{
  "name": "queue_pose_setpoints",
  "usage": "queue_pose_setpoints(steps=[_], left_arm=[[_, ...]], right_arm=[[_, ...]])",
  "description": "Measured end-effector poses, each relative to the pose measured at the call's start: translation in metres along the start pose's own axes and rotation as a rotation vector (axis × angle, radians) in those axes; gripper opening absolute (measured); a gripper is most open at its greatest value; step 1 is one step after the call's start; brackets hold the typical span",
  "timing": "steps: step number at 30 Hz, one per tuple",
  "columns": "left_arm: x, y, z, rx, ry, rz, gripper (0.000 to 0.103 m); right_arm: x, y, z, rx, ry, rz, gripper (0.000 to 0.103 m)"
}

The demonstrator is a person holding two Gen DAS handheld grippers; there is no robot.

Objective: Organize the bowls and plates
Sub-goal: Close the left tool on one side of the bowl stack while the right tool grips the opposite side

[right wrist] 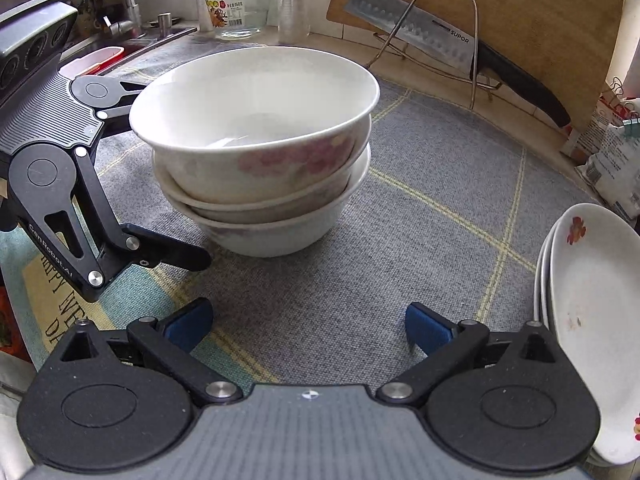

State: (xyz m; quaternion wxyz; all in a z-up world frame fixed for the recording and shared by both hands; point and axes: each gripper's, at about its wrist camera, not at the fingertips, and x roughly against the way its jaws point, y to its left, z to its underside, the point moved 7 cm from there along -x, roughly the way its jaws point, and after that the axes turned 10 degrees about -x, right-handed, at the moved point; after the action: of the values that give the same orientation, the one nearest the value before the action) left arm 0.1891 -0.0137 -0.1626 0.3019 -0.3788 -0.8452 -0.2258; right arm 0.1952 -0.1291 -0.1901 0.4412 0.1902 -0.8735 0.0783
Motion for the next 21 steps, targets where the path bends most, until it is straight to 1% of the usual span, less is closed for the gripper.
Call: queue_pose_setpoints(steps=[6, 12, 13, 16, 19, 21], left_arm=[[-0.001, 0.001, -0.001, -0.029, -0.035, 0.028, 0.103], [-0.002, 0.004, -0.003, -0.075, -0.057, 0.067, 0.102], [-0.001, 0.004, -0.003, -0.100, -0.063, 0.079, 0.102], [0.001, 0.002, -0.003, -0.172, -0.070, 0.144, 0.102], [0.003, 0.002, -0.005, -0.199, -0.071, 0.186, 0.100], [0.004, 0.004, -0.007, -0.211, -0.077, 0.195, 0.099]], right_arm=[[0.000, 0.000, 0.000, 0.007, 0.003, -0.003, 0.103], [-0.003, 0.002, -0.006, -0.002, 0.049, 0.020, 0.103], [-0.003, 0.004, -0.007, 0.005, 0.051, 0.028, 0.103], [-0.002, 0.009, -0.012, 0.061, 0.042, 0.052, 0.103], [0.000, 0.013, -0.019, 0.083, 0.034, 0.029, 0.103], [0.000, 0.016, -0.023, 0.105, 0.028, 0.015, 0.103]])
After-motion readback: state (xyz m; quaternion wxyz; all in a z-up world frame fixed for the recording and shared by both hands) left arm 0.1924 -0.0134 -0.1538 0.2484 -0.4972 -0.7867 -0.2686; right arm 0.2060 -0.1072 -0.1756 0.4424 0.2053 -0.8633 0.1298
